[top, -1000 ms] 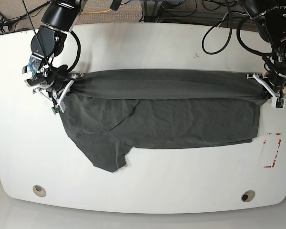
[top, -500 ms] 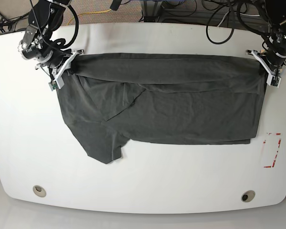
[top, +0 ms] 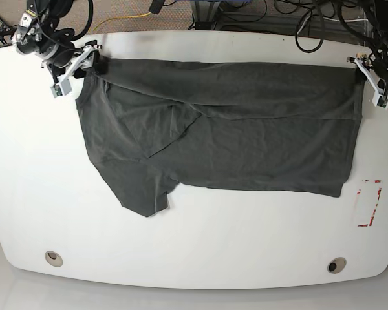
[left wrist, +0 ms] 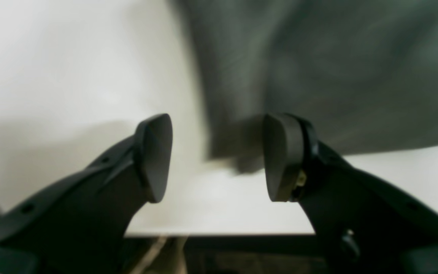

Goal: Fold the T-shirt properly
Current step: 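Pull the shirt flat with both grippers holding the collar-side corners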

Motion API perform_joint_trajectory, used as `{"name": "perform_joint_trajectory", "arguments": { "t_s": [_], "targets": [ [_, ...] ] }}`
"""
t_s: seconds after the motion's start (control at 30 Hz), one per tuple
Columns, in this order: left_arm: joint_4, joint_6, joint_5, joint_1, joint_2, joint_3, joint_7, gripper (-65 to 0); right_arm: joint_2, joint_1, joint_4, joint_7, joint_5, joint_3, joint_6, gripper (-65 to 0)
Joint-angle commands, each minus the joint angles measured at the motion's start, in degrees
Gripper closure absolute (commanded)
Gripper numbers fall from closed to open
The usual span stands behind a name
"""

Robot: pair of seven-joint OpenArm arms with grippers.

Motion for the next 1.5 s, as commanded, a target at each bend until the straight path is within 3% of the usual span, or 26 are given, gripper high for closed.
{"name": "perform_joint_trajectory", "arguments": {
  "t_s": [0.0,0.2,0.47,0.6,0.8,0.87,1.03,1.23,1.47],
  "targets": [
    [1.1,0.0,-0.6,-1.3,-2.1,-0.4,-0.8,-32.2,2.8,-2.1,1.0,1.0,5.4,0.1,0.1,-36.5],
    [8.2,0.0,-0.7,-1.8,-1.7,-4.6,-0.6,-30.0,6.2,-5.0,1.2,1.0,14.2,0.1,0.1,-36.5],
    [13.9,0.0,-0.4,-3.2,2.7,-3.7,-0.6,-30.0,9.5,-8.6,3.8,0.9,22.7,0.0,0.1,-36.8],
    [11.9,0.0,-0.2,-5.3,4.1,-1.2,-0.6,-30.0,13.0,-10.5,3.9,0.9,26.2,-0.2,0.1,-36.8],
    [4.9,0.0,-0.2,-6.6,5.5,0.4,-1.0,-30.0,13.0,-9.6,3.7,1.0,26.5,0.0,0.1,-36.6],
    [2.9,0.0,-0.1,-7.5,5.4,0.7,-1.0,-30.0,11.7,-8.8,3.7,1.0,26.5,-0.1,0.1,-36.5],
    [-3.1,0.0,2.4,-7.7,4.4,0.2,-1.5,-30.0,7.9,-3.9,1.8,0.7,21.4,-0.3,0.1,-36.5],
    [-8.4,0.0,6.2,-7.9,2.9,0.1,-6.1,-30.0,2.7,-1.7,0.3,-0.8,9.3,-0.3,0.1,-36.5],
    [-10.4,0.0,6.2,-7.9,1.1,0.0,-7.1,-30.0,3.0,-4.1,0.0,-0.8,1.7,-0.1,0.1,-36.5]
  ]
}}
